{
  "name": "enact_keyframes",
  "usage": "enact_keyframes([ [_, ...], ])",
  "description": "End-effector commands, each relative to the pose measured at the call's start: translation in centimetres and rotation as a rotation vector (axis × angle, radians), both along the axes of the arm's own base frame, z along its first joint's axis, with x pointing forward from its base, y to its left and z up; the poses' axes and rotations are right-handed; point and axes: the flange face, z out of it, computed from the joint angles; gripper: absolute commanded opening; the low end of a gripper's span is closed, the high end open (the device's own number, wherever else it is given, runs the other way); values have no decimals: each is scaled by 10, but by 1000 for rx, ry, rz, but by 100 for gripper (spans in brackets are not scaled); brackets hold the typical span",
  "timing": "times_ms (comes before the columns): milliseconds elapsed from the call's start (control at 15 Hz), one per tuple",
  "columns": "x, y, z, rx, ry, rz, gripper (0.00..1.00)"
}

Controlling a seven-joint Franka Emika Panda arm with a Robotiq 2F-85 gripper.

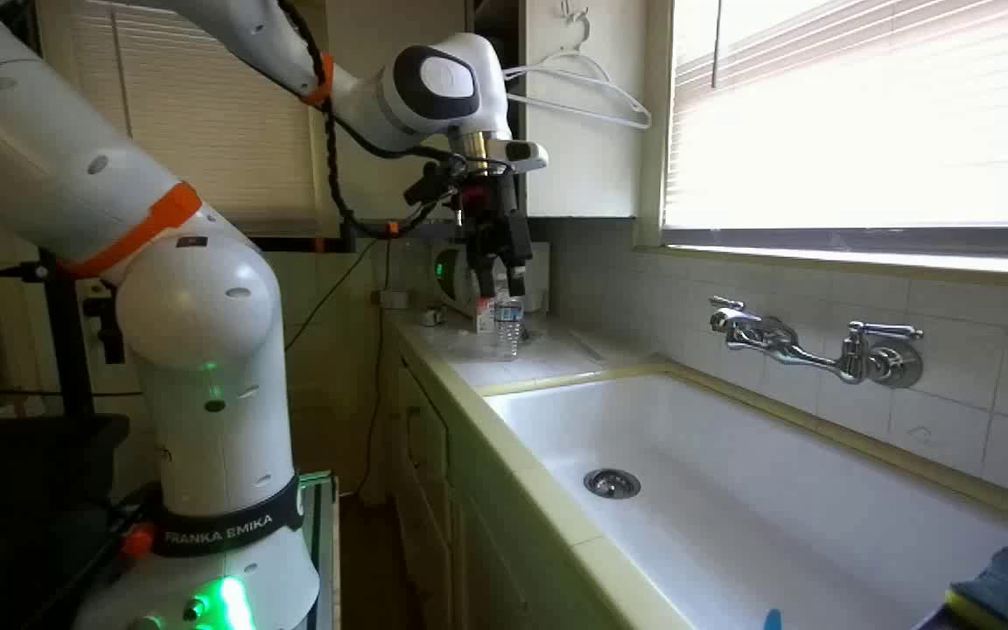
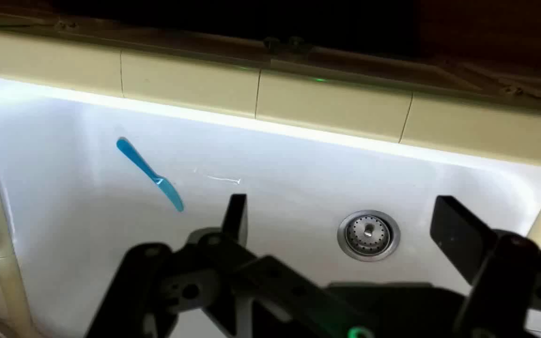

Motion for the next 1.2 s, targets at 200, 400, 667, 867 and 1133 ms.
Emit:
enact_keyframes([
  [200, 0, 0, 0, 0, 1, 0, 100],
  [400, 0, 0, 0, 0, 1, 0, 100],
  [667, 0, 0, 0, 0, 1, 0, 100],
  [867, 0, 0, 0, 0, 1, 0, 100],
  [1133, 3, -8, 1, -4, -2, -50, 100],
])
